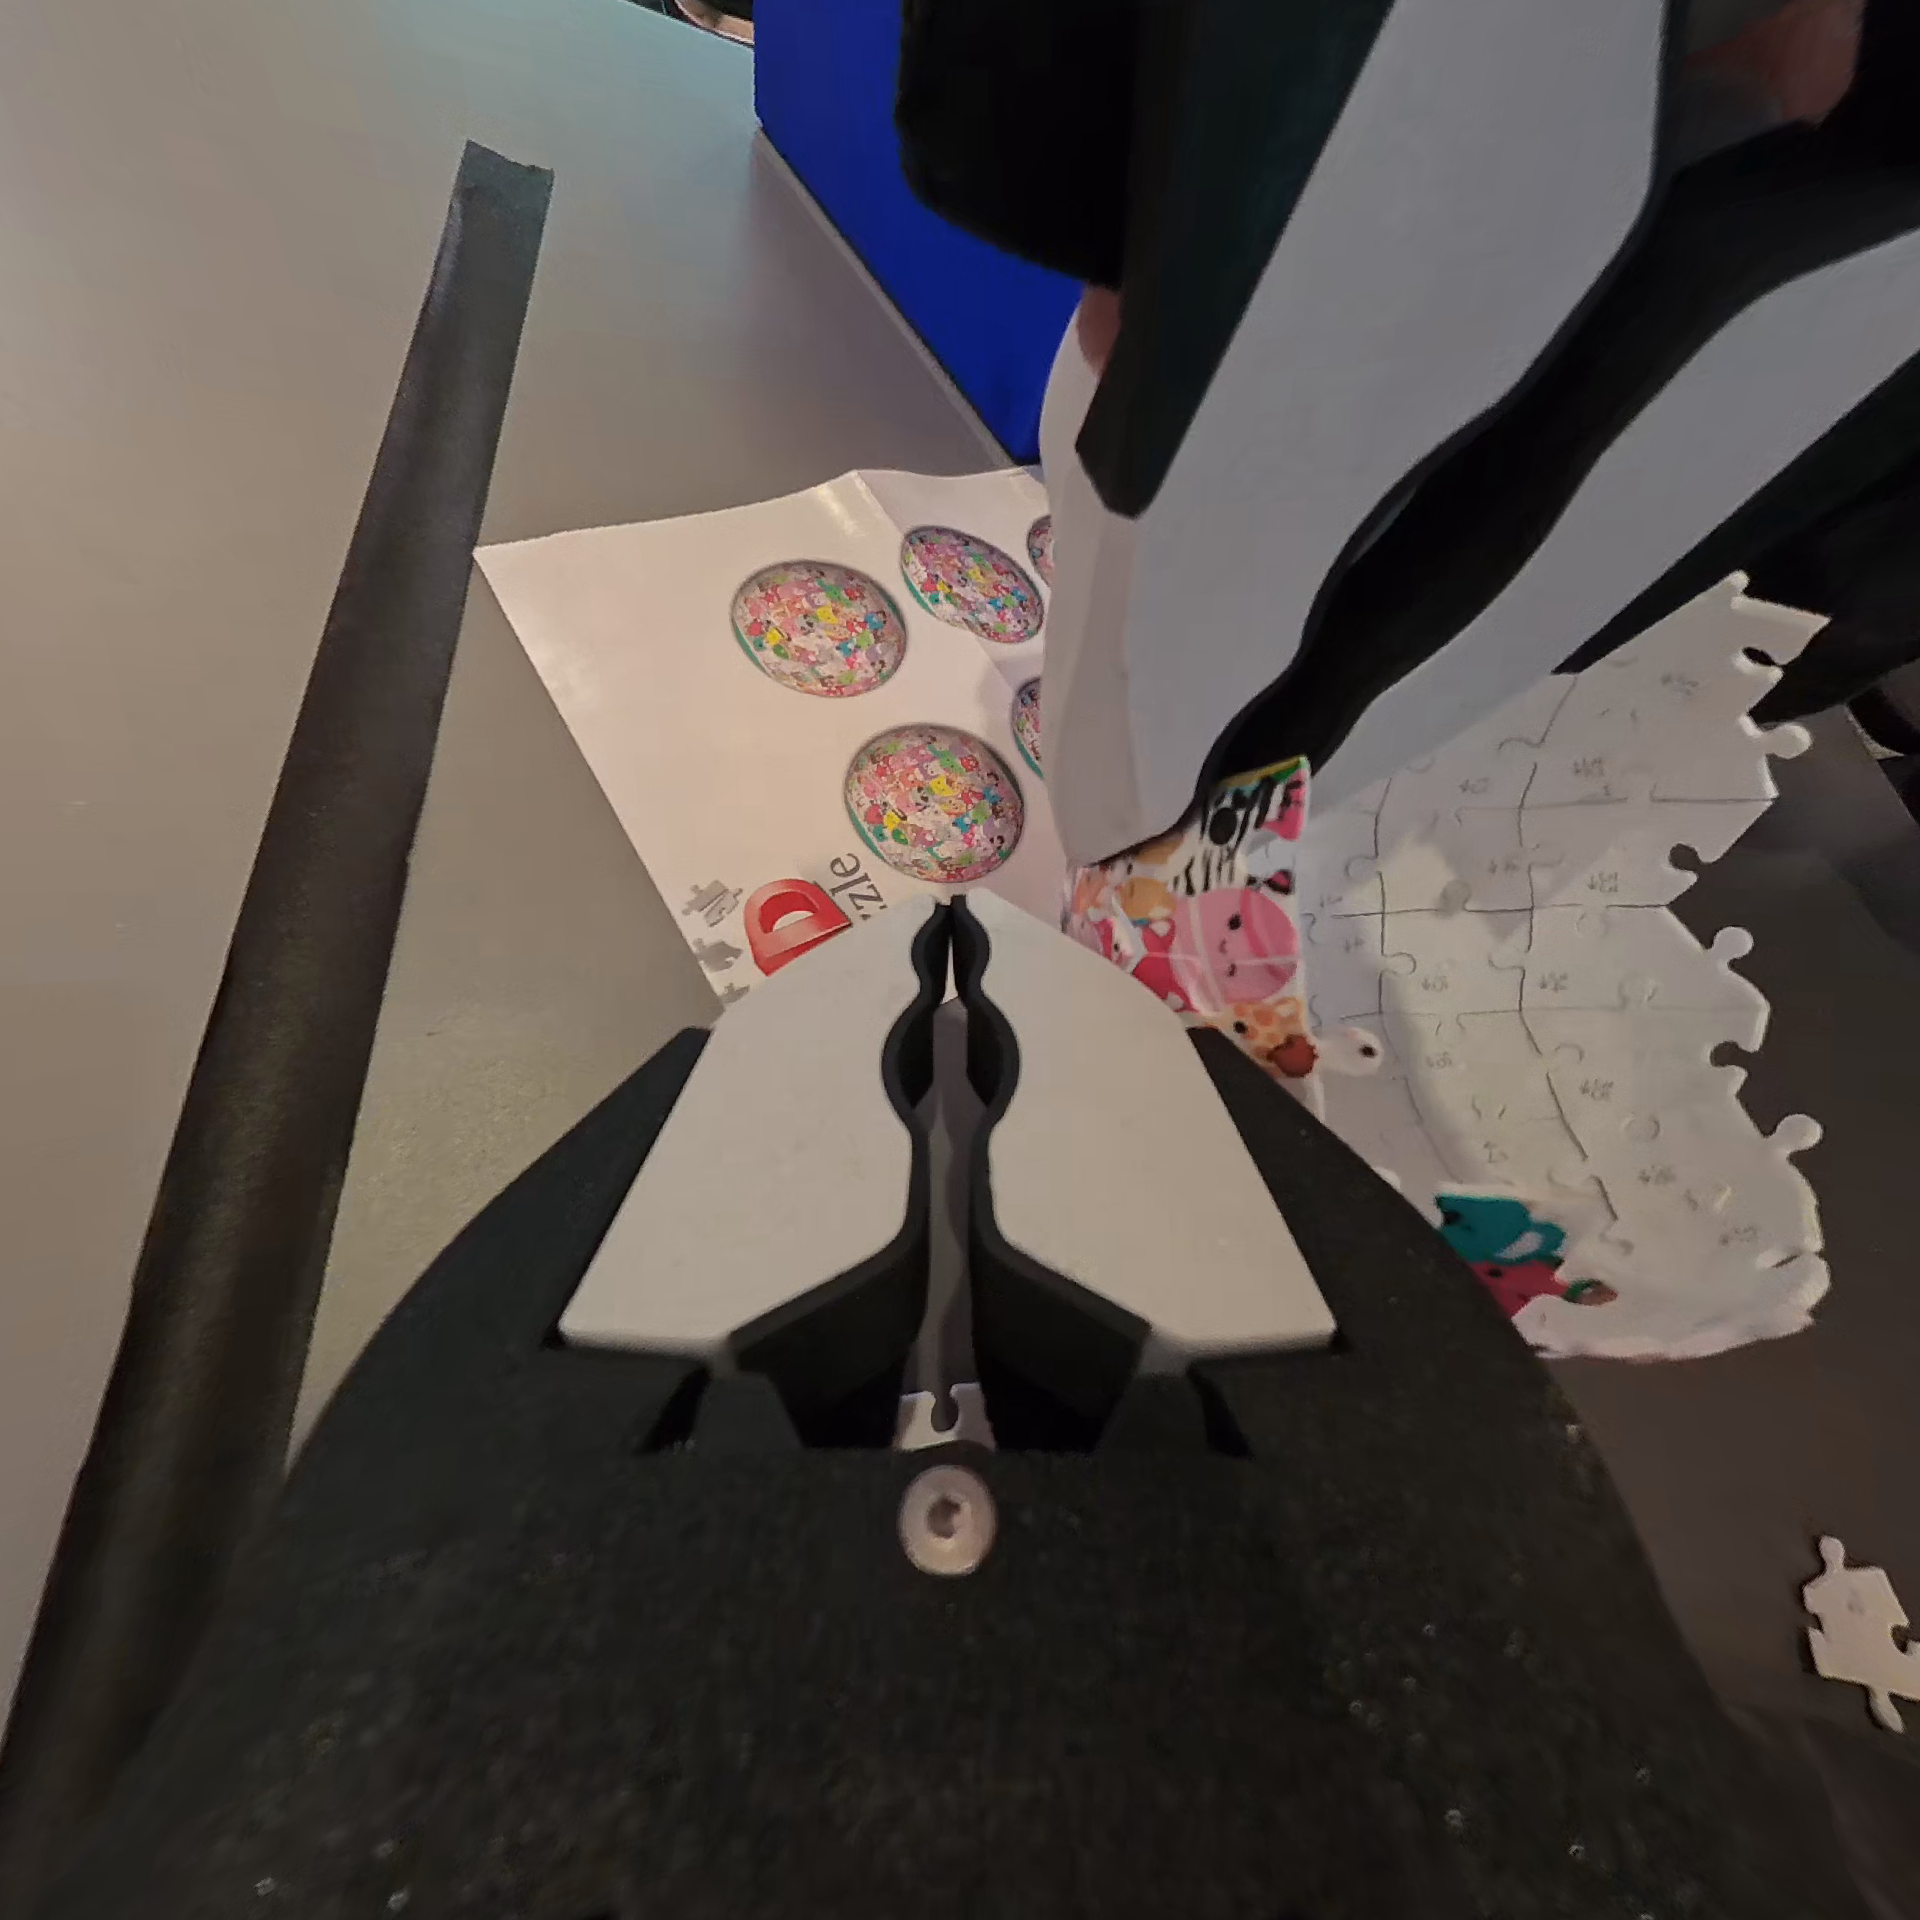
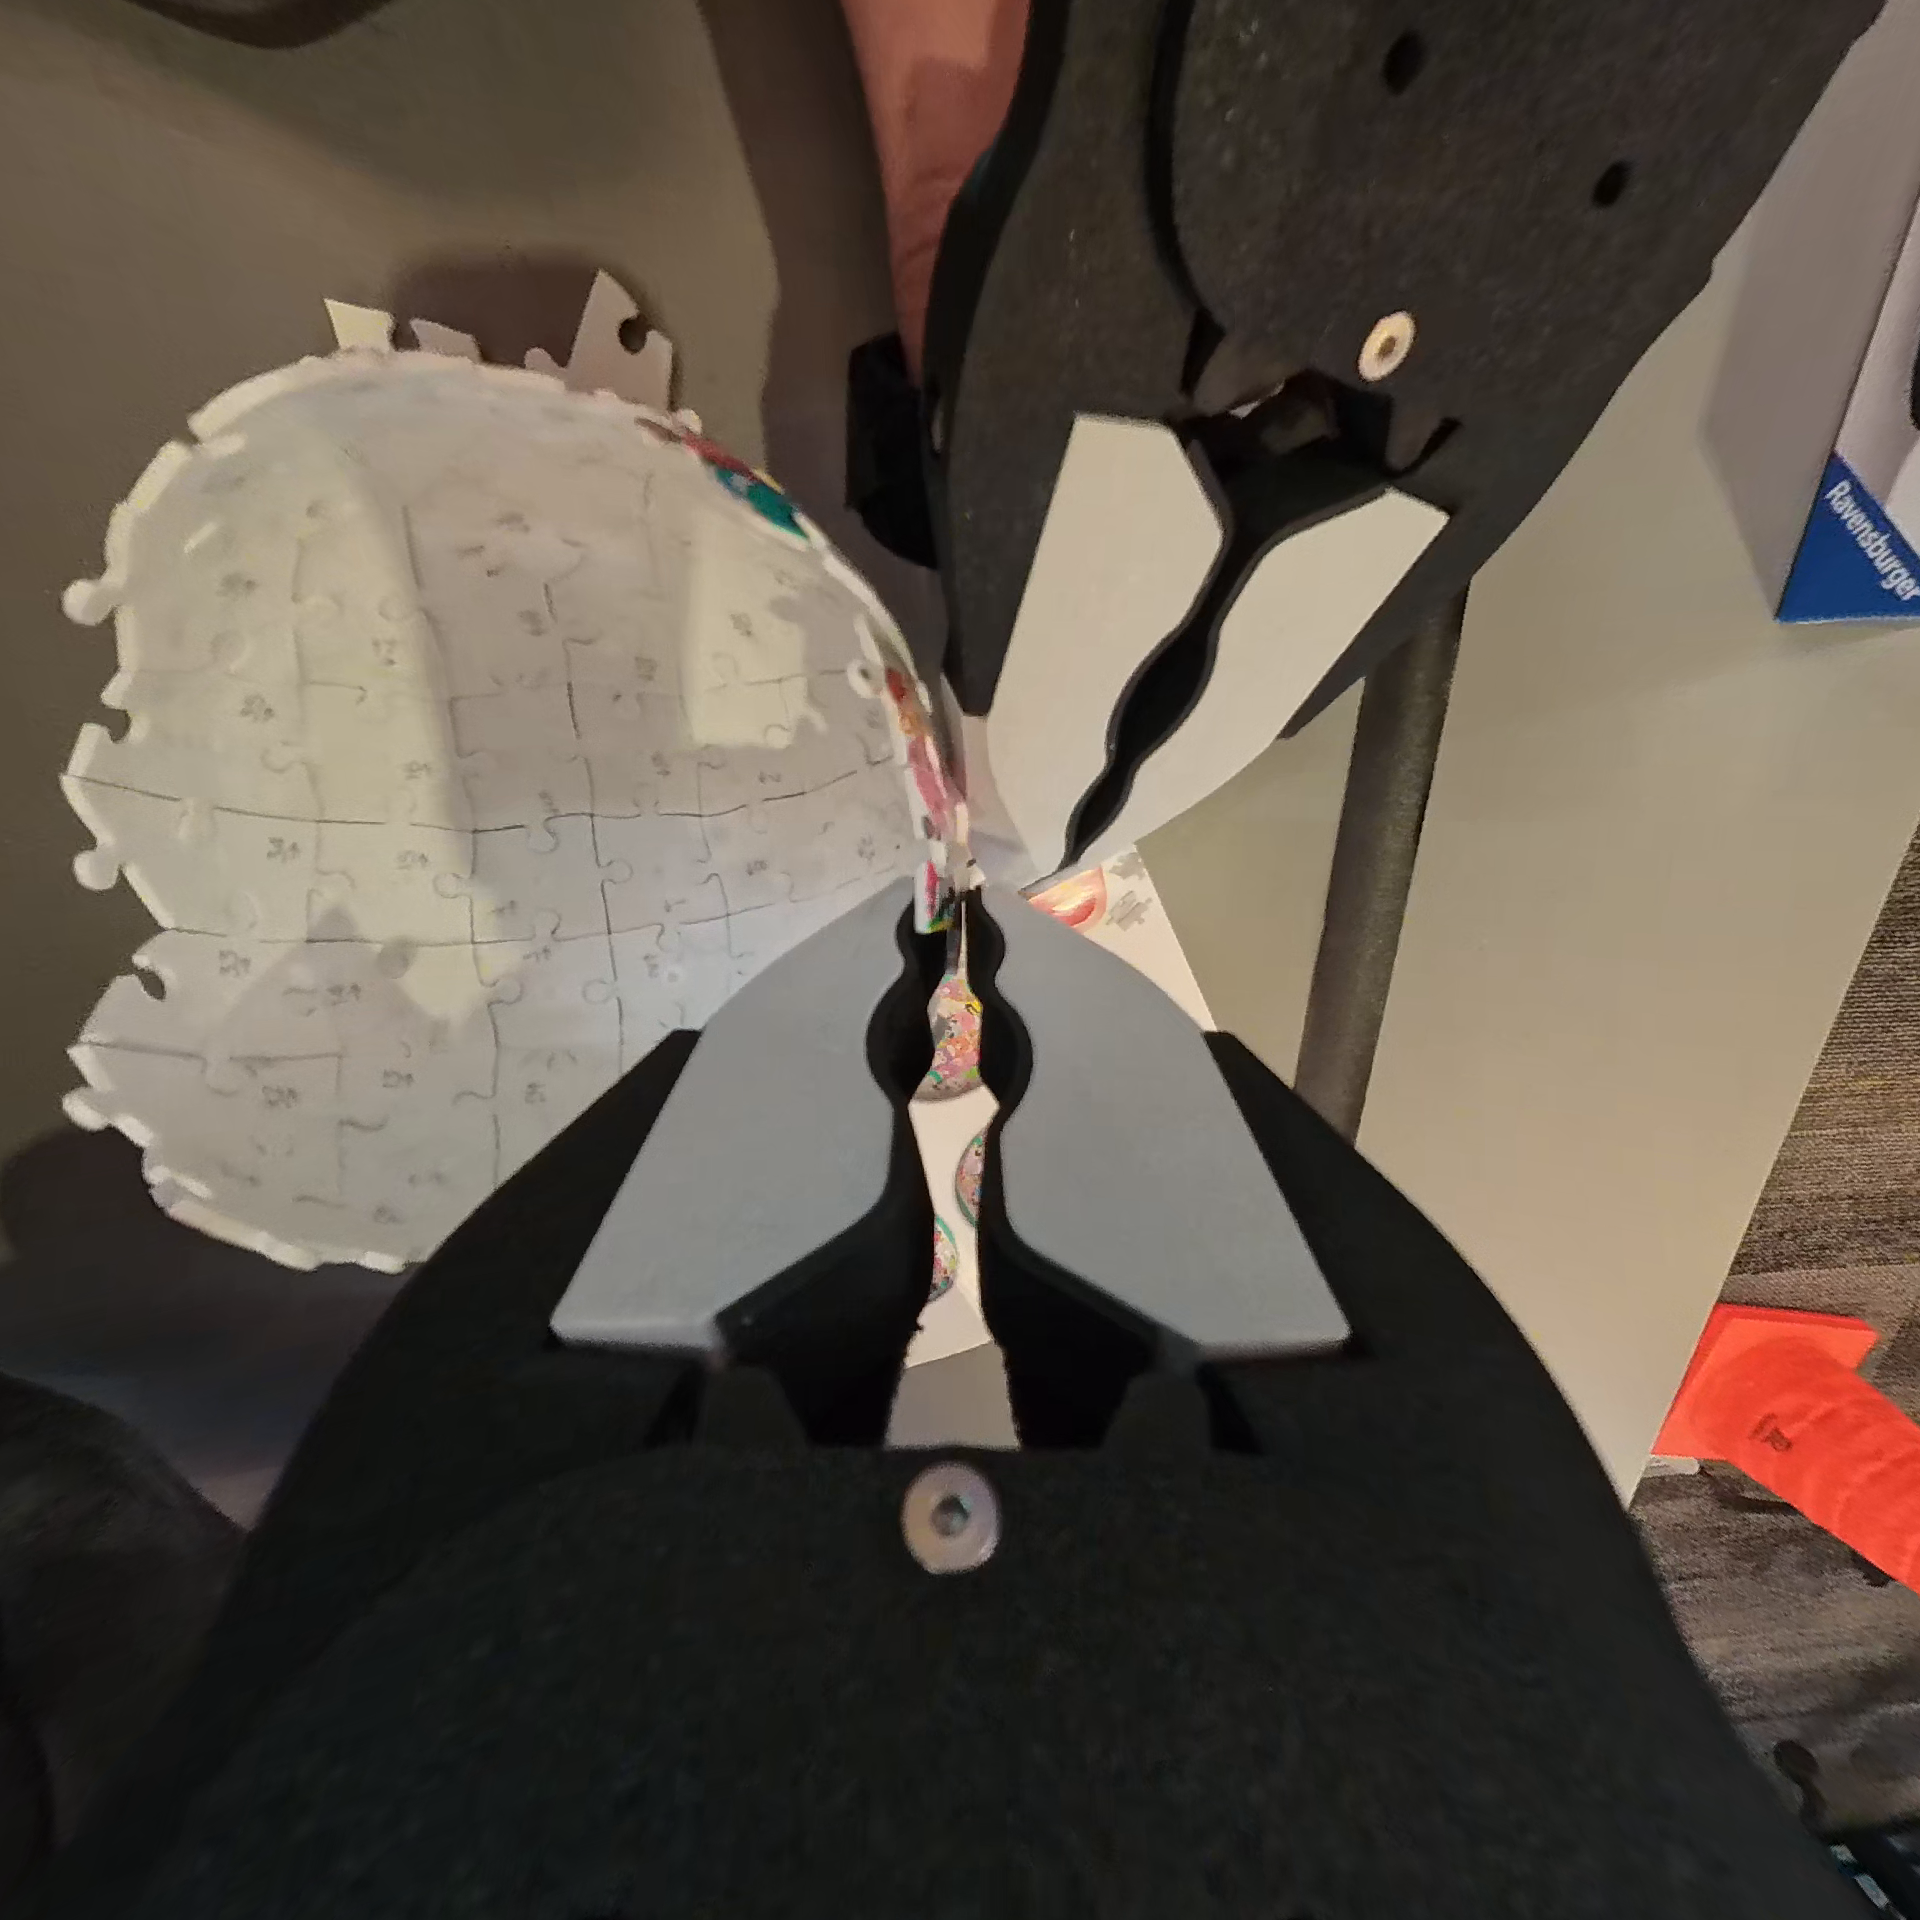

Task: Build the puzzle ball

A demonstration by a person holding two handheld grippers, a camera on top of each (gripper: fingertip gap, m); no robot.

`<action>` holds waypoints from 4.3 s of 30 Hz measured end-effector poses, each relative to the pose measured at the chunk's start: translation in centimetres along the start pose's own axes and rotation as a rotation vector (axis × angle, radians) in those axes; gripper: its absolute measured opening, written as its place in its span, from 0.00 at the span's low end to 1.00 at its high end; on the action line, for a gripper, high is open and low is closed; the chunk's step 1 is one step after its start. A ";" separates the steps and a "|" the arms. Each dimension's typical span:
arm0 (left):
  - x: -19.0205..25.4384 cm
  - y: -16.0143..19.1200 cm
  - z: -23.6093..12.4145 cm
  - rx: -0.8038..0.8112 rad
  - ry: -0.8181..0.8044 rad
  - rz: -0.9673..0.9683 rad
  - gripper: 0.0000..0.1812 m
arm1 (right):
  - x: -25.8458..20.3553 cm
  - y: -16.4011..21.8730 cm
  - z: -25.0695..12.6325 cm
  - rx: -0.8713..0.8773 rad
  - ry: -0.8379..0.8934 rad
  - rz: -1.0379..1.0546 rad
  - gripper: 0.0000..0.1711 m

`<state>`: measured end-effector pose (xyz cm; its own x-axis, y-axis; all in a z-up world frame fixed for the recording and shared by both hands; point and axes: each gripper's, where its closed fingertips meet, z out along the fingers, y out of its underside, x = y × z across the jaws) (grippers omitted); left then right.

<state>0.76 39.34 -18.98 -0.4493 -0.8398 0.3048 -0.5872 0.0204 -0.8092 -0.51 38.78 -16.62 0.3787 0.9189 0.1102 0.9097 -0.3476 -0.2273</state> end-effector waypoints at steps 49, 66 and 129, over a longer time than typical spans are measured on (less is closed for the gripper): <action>-0.8 -1.8 -2.0 0.167 0.038 -0.102 0.00 | 0.1 -0.8 0.9 -0.030 0.005 -0.126 0.05; 3.7 2.2 -16.7 0.277 -0.343 -0.464 0.00 | 0.2 -3.1 -2.0 0.005 -0.057 -0.192 0.17; 15.7 9.7 -17.3 0.673 -0.092 -0.482 0.00 | -0.4 -1.8 1.3 -0.096 -0.172 -0.256 0.13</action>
<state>-23.60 35.73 -13.34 -0.1780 -0.7149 0.6762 -0.1598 -0.6570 -0.7367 -2.55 39.31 -17.54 0.1082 0.9940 -0.0149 0.9868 -0.1092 -0.1196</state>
